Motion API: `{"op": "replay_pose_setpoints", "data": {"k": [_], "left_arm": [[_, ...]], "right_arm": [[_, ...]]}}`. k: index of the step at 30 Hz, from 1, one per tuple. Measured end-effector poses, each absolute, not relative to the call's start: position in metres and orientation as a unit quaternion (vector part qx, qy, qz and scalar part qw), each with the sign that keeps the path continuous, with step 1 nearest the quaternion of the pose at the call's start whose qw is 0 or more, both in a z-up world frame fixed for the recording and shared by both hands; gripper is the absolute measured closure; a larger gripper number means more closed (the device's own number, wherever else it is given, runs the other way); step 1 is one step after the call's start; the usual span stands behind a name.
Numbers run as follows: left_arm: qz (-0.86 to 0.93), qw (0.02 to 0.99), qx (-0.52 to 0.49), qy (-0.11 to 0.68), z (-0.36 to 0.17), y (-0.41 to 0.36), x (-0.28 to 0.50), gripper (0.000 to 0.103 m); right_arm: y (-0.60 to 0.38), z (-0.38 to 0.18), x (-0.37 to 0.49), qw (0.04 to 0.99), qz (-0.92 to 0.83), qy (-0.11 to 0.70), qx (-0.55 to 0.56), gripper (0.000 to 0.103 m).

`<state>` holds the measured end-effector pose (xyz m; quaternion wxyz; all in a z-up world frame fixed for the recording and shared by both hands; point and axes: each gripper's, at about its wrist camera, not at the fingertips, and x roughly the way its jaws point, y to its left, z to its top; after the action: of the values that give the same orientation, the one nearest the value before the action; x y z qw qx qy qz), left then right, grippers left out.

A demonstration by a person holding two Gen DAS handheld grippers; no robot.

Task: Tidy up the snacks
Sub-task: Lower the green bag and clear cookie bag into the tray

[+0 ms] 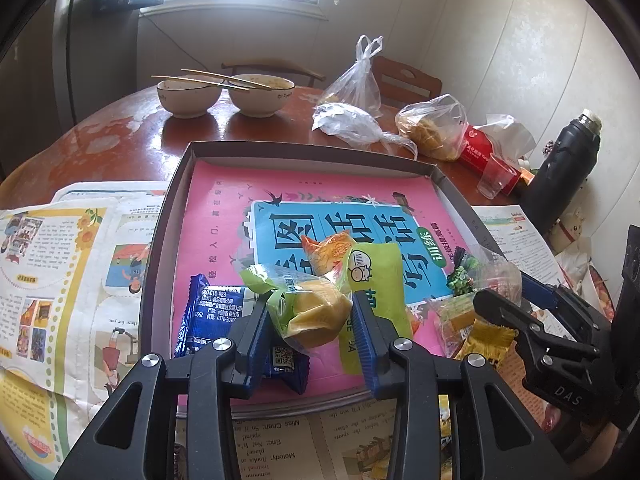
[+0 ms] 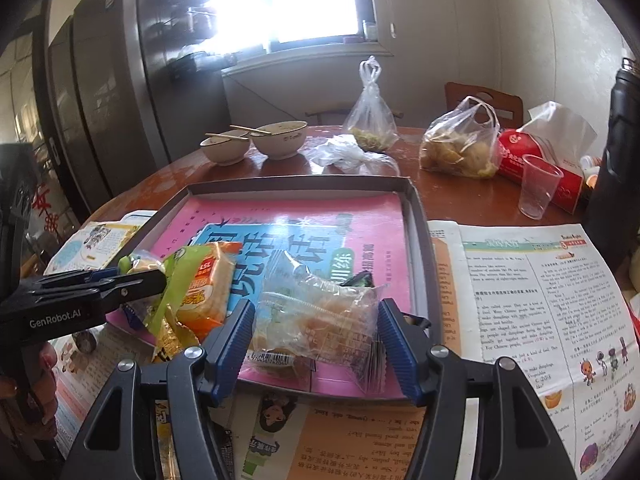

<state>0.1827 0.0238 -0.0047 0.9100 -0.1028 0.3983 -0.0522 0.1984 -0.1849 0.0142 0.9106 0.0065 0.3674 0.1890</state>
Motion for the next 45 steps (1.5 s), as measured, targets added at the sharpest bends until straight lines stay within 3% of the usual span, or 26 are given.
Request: {"op": "replay_pose_setpoints", "data": {"k": [45], "left_arm": [[-0.045, 0.910, -0.101, 0.400, -0.0032, 0.0256, 0.1797, 0.061]], "right_arm": [[-0.1776, 0.0058, 0.2020, 0.898, 0.215, 0.384, -0.002, 0.037]]}}
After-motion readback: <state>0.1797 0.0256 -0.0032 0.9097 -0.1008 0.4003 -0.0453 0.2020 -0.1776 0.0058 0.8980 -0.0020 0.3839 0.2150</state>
